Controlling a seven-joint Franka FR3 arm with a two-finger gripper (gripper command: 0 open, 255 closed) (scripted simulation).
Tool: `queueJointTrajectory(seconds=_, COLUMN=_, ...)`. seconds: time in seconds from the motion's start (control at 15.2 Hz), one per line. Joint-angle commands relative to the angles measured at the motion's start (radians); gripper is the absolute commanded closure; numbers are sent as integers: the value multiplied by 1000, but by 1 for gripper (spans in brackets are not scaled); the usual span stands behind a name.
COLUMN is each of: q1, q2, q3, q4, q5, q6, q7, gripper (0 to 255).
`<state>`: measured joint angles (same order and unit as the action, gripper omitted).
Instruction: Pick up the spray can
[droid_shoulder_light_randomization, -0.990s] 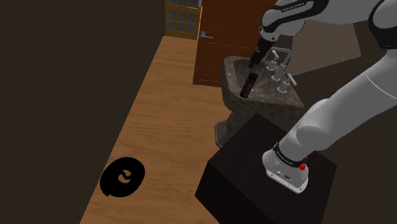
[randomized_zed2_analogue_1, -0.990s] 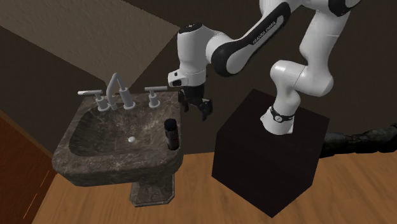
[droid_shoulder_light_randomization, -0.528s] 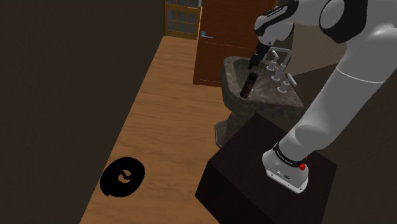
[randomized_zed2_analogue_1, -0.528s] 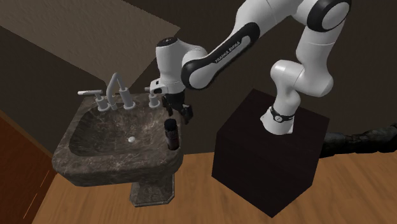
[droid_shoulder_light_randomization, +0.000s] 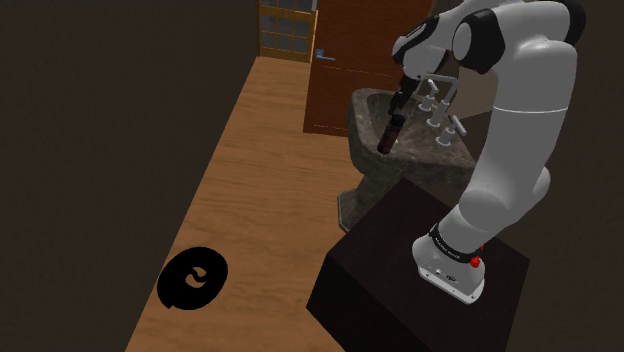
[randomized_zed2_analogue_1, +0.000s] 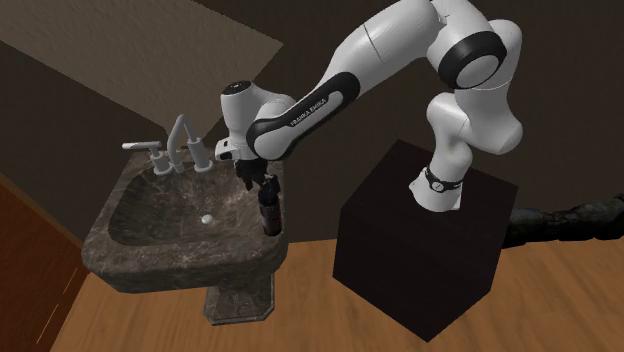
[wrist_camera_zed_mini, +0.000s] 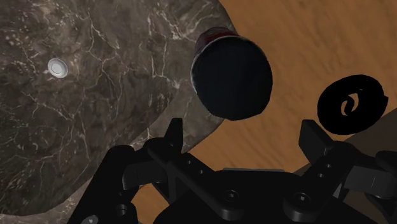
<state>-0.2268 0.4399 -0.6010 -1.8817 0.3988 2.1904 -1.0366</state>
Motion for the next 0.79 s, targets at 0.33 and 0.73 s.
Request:
queueJointTrajectory(seconds=0.33, q1=-26, q2=67, q3=31, q4=-7, q5=52, q6=64, q7=-38, gripper=0)
queueJointTrajectory(seconds=0.73, q1=-25, q2=67, q3=31, q4=-7, q5=51, q6=63, q7=-36, gripper=255)
